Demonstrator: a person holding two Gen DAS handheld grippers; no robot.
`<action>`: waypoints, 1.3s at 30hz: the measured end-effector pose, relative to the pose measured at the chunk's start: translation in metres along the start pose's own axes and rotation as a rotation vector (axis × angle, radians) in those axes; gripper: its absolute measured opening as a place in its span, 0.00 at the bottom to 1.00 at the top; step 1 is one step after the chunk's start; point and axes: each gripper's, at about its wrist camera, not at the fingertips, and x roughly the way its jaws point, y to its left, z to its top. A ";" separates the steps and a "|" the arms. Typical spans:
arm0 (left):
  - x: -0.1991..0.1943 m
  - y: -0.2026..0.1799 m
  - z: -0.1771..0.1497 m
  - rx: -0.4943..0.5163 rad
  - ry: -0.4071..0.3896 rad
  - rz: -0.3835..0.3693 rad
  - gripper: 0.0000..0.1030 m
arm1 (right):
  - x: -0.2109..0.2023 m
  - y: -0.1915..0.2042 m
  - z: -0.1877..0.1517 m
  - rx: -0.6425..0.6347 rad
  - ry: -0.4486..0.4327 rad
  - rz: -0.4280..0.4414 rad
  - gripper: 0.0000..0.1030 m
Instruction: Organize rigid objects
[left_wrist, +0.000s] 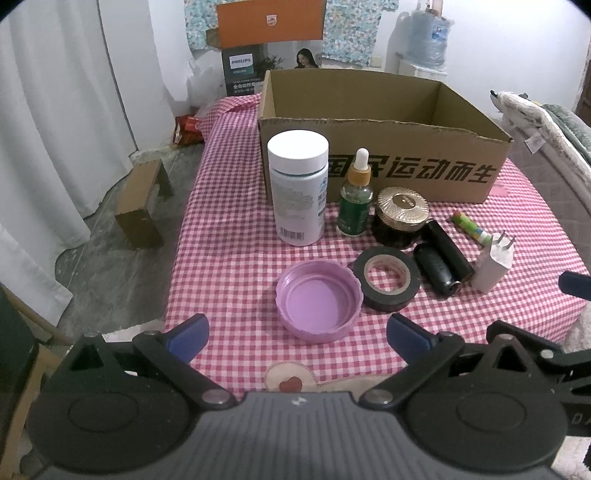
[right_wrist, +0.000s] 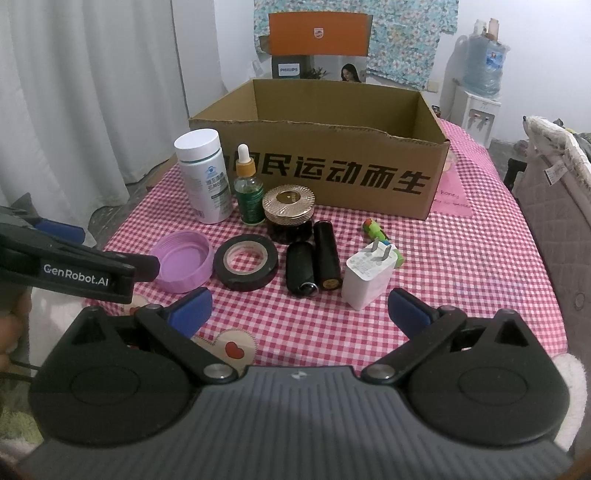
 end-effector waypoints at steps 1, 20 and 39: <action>0.000 0.000 0.000 0.000 0.001 0.001 1.00 | 0.000 0.000 0.000 0.000 0.000 0.001 0.99; 0.008 0.003 0.003 -0.002 0.029 0.011 1.00 | 0.008 0.001 0.002 0.020 0.019 0.025 0.99; 0.034 0.001 0.011 0.002 0.085 0.002 1.00 | 0.029 -0.005 0.005 0.036 0.061 0.033 0.99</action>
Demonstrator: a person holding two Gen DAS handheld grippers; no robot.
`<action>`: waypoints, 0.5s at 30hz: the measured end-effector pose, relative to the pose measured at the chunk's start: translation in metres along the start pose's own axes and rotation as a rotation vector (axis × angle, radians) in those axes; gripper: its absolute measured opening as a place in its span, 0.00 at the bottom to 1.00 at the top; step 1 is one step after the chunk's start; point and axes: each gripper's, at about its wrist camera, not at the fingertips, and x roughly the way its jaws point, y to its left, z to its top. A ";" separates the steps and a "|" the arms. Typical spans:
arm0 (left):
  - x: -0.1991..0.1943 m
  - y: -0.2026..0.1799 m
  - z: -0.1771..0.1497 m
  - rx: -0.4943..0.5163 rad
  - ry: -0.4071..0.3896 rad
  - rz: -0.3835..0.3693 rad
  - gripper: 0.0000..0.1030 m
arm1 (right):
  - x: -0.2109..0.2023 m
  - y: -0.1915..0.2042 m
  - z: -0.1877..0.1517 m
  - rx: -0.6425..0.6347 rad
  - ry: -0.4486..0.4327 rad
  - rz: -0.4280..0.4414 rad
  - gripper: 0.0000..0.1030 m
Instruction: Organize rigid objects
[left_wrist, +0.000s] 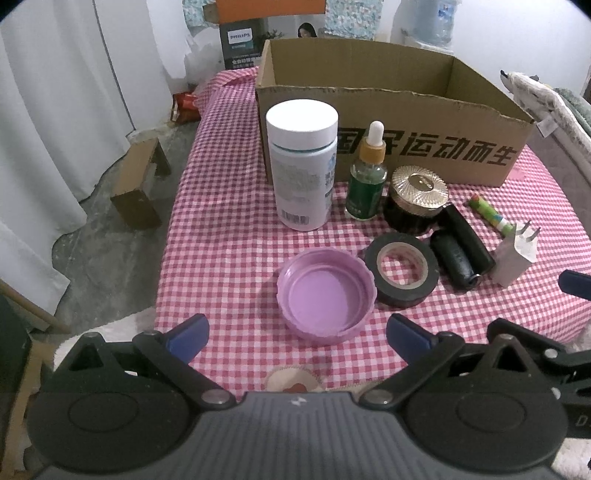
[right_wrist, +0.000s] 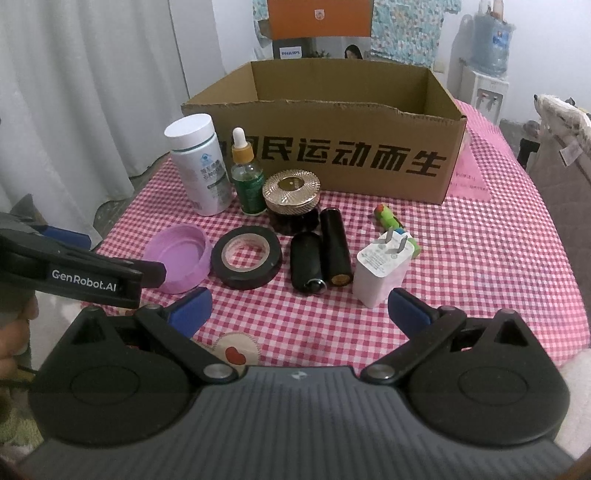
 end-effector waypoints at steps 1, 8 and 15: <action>0.001 0.000 0.001 0.002 -0.003 -0.005 1.00 | 0.002 -0.001 0.000 0.002 0.003 0.000 0.99; -0.002 -0.007 0.011 0.045 -0.097 -0.108 1.00 | 0.002 -0.020 0.001 0.033 -0.043 -0.005 0.99; -0.008 -0.023 0.016 0.103 -0.225 -0.366 0.99 | -0.012 -0.060 -0.003 0.108 -0.149 -0.037 0.99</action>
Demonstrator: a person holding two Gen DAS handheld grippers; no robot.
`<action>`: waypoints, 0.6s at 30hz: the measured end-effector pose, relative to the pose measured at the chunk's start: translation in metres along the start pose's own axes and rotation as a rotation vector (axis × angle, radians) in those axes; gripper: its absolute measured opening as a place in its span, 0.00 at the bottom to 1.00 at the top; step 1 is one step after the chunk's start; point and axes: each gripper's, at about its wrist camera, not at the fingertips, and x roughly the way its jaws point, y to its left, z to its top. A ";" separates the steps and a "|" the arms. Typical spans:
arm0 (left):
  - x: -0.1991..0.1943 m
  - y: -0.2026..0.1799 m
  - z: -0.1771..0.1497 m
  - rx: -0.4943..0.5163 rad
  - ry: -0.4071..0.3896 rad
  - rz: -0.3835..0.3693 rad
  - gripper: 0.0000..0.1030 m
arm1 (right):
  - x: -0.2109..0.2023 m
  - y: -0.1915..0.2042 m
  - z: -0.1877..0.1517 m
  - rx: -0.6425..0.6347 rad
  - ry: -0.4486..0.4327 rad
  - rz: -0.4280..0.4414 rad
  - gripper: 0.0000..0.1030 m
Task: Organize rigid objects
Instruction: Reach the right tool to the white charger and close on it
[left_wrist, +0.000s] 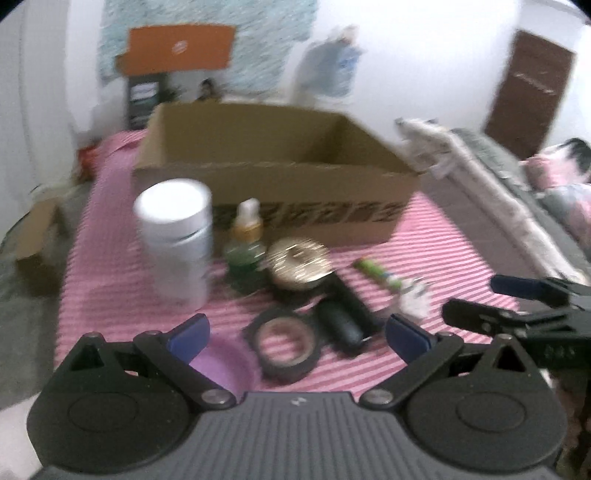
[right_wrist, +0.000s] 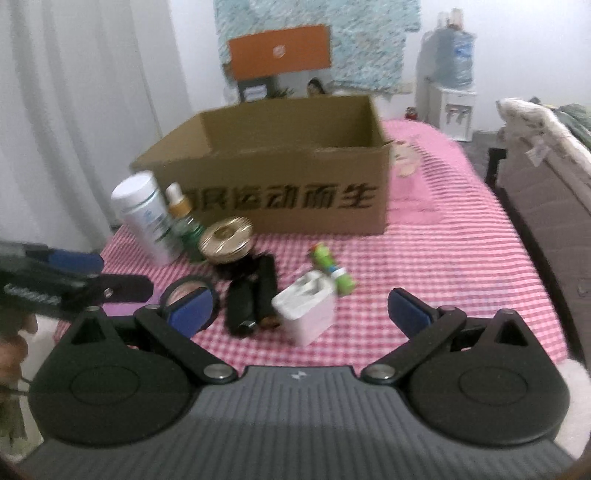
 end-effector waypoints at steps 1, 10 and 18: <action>0.001 -0.004 0.001 0.018 -0.008 -0.013 0.99 | -0.002 -0.006 0.000 0.013 -0.014 0.004 0.99; 0.023 -0.049 0.007 0.255 -0.009 -0.029 0.99 | 0.000 -0.050 -0.007 0.172 -0.035 0.117 0.96; 0.028 -0.059 0.002 0.276 0.023 -0.052 0.94 | 0.008 -0.062 -0.009 0.231 -0.028 0.222 0.79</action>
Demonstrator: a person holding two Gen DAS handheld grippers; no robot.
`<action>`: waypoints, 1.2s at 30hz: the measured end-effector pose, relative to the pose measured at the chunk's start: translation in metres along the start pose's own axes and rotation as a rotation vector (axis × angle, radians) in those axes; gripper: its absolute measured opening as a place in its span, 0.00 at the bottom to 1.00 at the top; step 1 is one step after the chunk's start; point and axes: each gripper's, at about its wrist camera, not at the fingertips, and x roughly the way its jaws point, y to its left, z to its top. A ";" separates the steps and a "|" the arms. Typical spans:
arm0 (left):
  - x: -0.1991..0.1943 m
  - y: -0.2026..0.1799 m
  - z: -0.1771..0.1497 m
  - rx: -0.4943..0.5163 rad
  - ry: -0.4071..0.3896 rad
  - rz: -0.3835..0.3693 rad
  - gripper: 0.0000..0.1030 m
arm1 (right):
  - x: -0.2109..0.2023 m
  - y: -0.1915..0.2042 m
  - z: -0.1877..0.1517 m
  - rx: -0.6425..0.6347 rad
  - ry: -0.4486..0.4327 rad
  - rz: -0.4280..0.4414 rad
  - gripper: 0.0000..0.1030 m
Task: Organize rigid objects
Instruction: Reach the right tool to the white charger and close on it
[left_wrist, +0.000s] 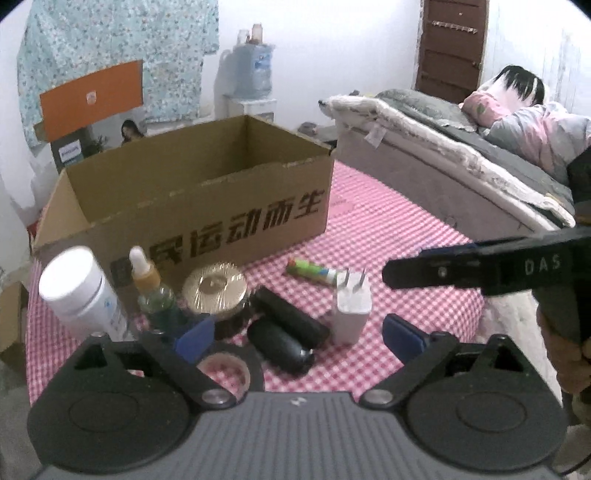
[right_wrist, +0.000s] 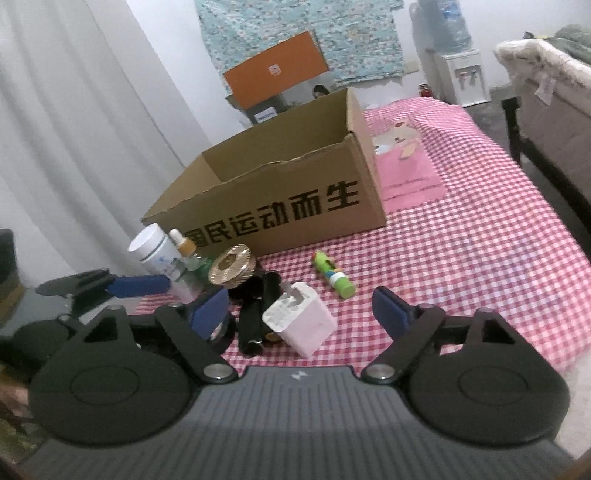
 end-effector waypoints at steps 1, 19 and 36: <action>-0.001 0.001 -0.003 -0.008 0.011 0.004 0.92 | 0.001 0.001 0.000 -0.004 0.000 0.014 0.77; 0.011 -0.004 -0.006 0.025 0.014 -0.080 0.74 | -0.003 0.031 0.009 -0.051 -0.052 0.097 0.53; 0.066 -0.040 0.019 0.197 0.098 -0.073 0.45 | 0.039 -0.031 -0.008 0.193 0.072 0.098 0.45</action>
